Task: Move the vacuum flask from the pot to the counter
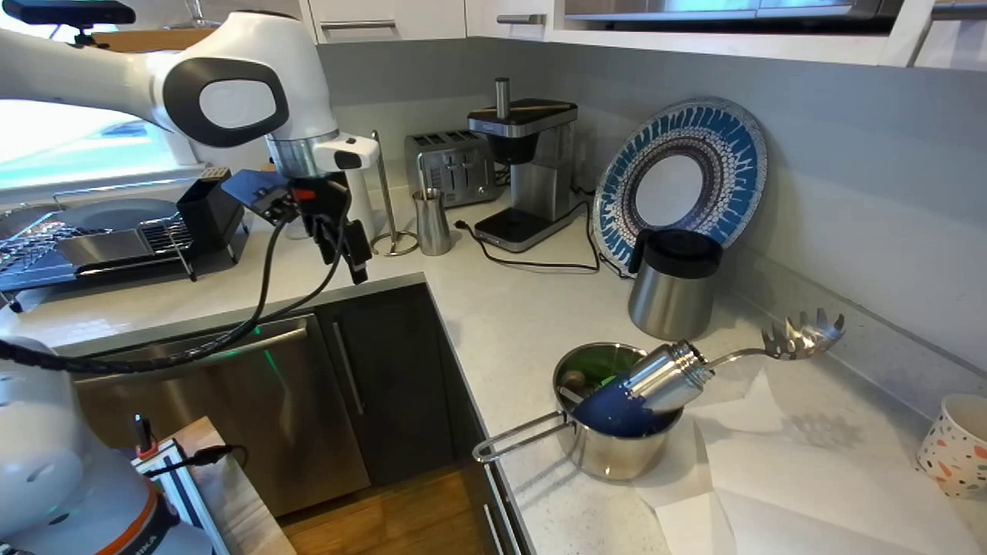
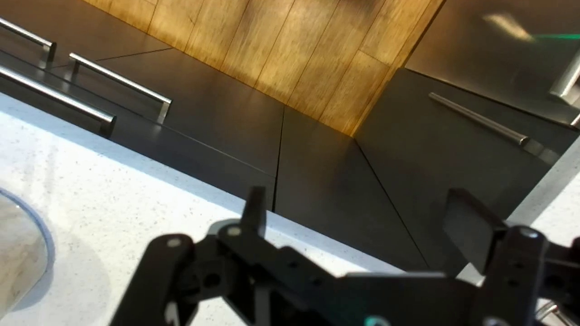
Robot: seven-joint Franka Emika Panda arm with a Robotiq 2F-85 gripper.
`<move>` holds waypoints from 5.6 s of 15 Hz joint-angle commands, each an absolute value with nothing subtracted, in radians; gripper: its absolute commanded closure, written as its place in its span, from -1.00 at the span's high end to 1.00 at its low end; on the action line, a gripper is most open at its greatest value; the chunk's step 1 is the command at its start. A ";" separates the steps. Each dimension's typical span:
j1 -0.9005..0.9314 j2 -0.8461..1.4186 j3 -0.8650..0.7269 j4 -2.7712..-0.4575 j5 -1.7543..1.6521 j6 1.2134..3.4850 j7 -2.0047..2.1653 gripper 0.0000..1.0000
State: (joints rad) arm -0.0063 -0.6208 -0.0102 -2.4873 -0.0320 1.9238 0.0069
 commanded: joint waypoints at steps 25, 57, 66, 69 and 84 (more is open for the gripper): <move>-0.208 -0.108 -0.361 -2.017 -0.171 2.253 -0.816 1.00; -0.315 0.230 -0.346 -1.834 -0.094 2.287 0.156 1.00; -0.318 0.258 -0.350 -1.818 -0.101 2.312 0.198 1.00; -0.319 0.276 -0.361 -1.803 -0.117 2.348 0.234 1.00; -0.310 0.336 -0.409 -1.794 -0.148 2.500 0.357 0.17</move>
